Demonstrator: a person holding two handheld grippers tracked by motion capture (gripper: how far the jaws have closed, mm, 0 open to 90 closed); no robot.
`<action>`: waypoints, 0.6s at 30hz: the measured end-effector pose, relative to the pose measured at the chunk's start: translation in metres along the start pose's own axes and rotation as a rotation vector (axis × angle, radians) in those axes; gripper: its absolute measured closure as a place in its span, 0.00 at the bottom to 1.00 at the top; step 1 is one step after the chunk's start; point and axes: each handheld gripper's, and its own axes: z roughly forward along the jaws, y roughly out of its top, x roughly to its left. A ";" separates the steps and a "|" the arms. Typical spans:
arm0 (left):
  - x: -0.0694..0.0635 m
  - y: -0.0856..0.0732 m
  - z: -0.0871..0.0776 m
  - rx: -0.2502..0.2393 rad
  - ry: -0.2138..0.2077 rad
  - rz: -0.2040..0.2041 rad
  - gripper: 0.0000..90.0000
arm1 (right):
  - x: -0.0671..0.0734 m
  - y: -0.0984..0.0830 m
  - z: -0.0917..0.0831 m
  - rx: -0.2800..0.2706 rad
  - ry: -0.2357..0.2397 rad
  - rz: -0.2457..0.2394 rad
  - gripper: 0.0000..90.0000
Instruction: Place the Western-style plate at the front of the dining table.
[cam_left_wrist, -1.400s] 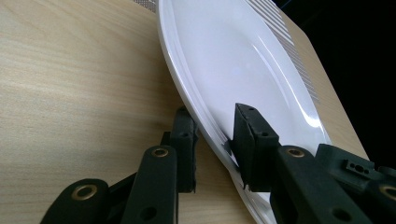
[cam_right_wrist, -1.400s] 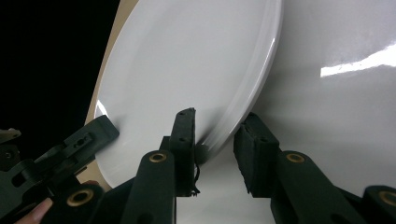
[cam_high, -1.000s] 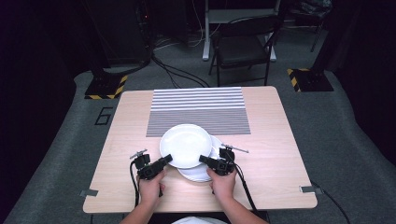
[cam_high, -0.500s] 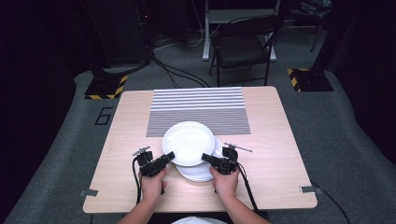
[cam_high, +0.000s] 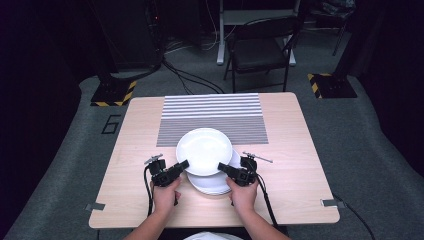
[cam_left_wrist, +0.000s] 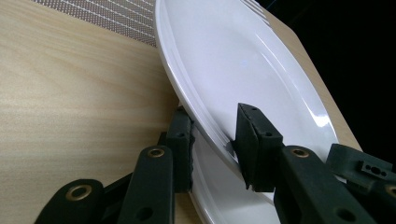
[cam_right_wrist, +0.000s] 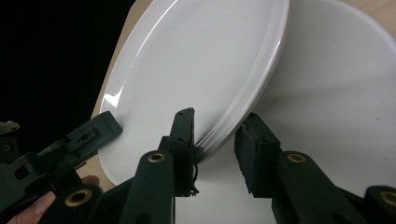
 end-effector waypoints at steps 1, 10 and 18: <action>0.000 0.000 0.000 0.001 -0.001 0.000 0.75 | 0.000 0.000 0.000 -0.004 0.000 0.001 0.76; -0.006 0.003 0.005 0.000 -0.009 0.007 0.75 | -0.001 0.004 -0.005 -0.019 -0.003 0.009 0.76; -0.011 0.008 0.010 -0.004 -0.032 0.008 0.74 | -0.002 0.011 -0.010 -0.042 -0.008 -0.005 0.76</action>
